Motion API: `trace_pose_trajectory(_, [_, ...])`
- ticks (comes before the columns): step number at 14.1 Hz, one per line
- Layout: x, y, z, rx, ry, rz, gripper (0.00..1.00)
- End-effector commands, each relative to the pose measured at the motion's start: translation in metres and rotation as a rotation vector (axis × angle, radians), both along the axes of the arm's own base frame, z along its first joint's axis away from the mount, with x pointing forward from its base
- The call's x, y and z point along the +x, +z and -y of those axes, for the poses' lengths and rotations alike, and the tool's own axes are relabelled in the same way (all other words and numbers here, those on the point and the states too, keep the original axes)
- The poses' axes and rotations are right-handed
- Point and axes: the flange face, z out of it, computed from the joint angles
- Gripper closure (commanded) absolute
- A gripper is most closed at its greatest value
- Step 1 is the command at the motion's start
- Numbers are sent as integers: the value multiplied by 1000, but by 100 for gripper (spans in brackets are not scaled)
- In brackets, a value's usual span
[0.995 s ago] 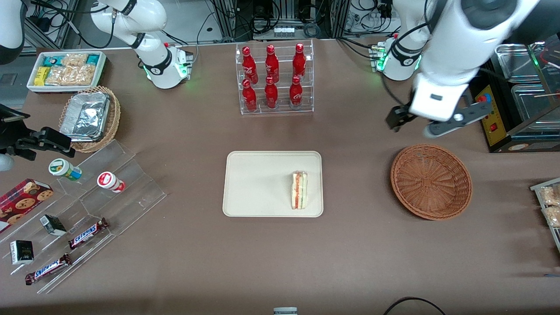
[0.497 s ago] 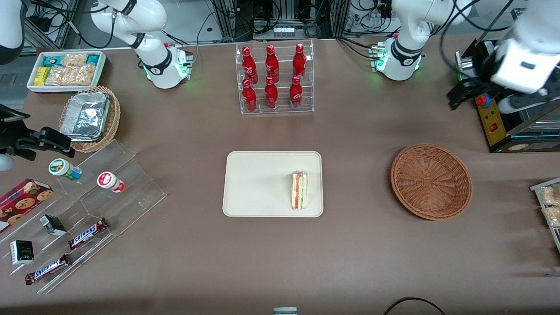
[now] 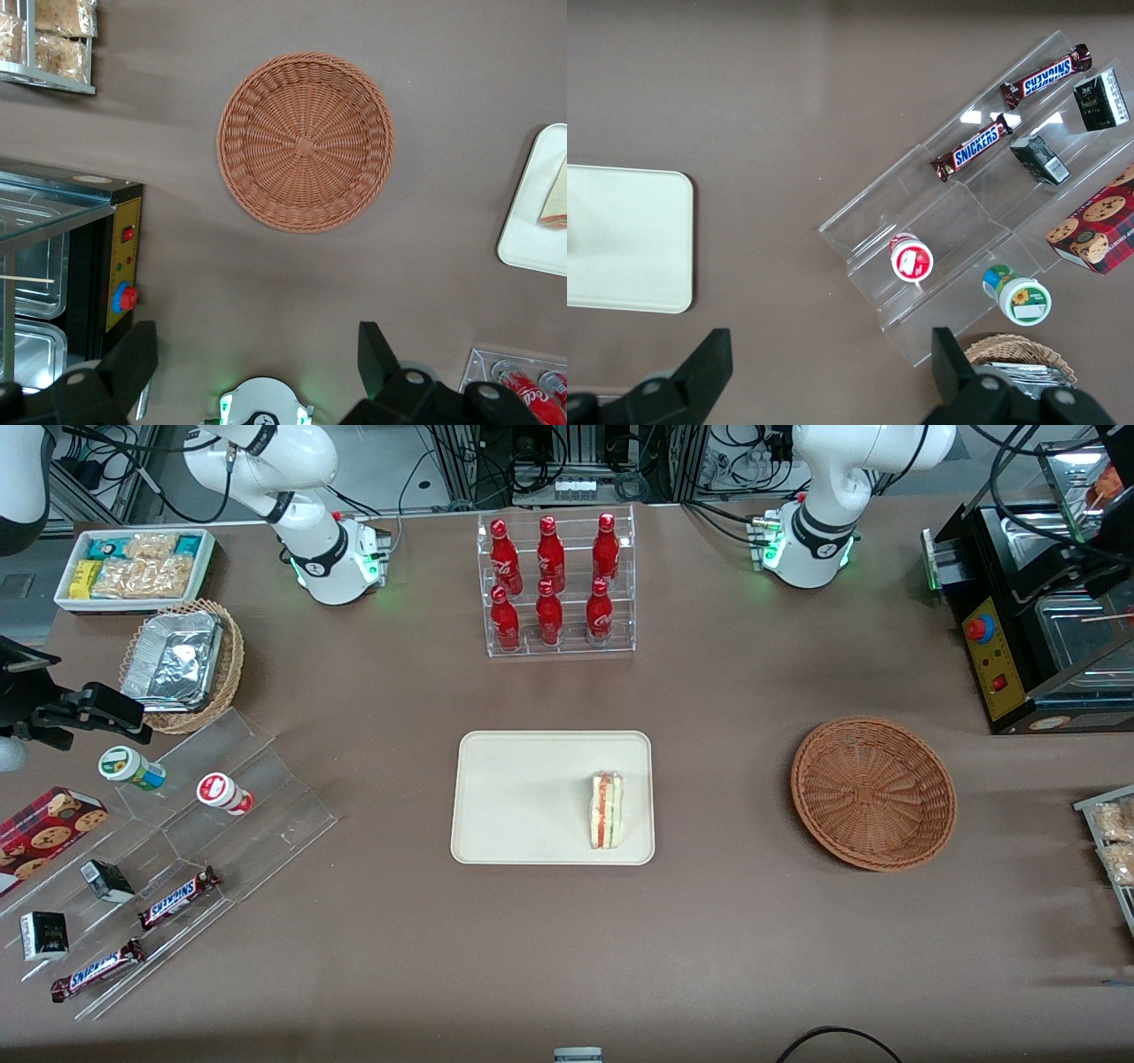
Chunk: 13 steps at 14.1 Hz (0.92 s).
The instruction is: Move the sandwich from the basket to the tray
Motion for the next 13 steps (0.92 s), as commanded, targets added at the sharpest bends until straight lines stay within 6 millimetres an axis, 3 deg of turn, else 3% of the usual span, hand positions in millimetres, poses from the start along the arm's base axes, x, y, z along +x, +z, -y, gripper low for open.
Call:
trace_pose_trajectory(1, [-4, 2, 1, -37, -38, 11, 0])
trace_pose_trajectory(10, [-2, 17, 65, -3, -143, 30, 0])
trace_pose_trajectory(13, [-7, 20, 68, 2, -116, 23, 0])
